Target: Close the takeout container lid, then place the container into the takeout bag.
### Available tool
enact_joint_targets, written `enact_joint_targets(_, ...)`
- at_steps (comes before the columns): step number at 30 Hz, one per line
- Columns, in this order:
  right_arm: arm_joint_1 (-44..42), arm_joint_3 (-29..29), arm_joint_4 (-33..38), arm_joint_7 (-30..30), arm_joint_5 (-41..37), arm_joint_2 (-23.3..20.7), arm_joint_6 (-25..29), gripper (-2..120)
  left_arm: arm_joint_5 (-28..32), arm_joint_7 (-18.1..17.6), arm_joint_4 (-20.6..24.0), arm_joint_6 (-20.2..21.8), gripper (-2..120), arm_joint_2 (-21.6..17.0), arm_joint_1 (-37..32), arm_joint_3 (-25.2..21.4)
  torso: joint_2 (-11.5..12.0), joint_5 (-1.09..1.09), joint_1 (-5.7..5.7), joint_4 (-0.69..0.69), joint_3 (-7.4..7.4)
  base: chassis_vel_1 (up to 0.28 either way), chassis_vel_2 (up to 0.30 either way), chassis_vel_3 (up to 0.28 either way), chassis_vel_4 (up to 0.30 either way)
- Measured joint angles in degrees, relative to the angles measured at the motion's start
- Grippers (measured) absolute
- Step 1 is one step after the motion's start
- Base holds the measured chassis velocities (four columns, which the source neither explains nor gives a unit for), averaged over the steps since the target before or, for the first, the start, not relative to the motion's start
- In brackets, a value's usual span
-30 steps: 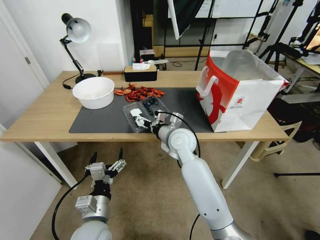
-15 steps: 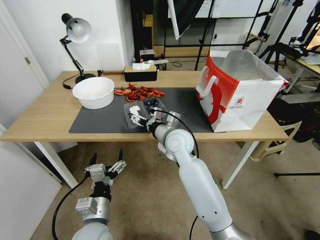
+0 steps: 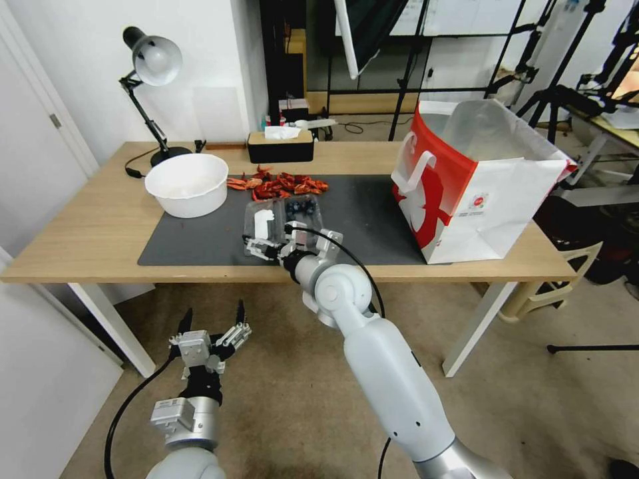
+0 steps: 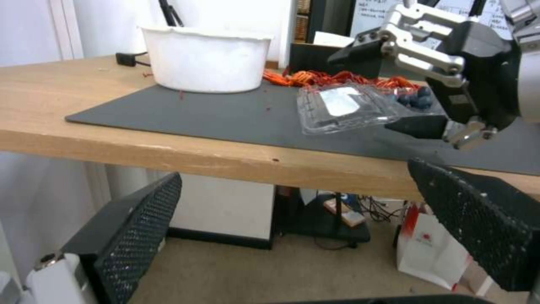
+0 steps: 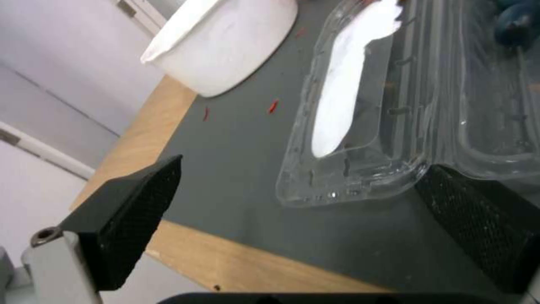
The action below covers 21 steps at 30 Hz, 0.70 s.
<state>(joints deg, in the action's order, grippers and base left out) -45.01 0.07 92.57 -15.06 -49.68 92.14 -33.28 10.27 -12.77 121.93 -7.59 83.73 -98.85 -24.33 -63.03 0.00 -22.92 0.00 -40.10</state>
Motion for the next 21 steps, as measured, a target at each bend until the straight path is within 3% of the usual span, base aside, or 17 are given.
enact_joint_targets(21,-1.07,-2.72,0.93,0.97,-0.74,-0.01,1.42,100,-0.34,-0.31,0.44,-1.16,100,0.55,-1.08,-0.30,0.01,0.00,0.01,0.00,0.00,0.000,0.000,0.000,0.000)
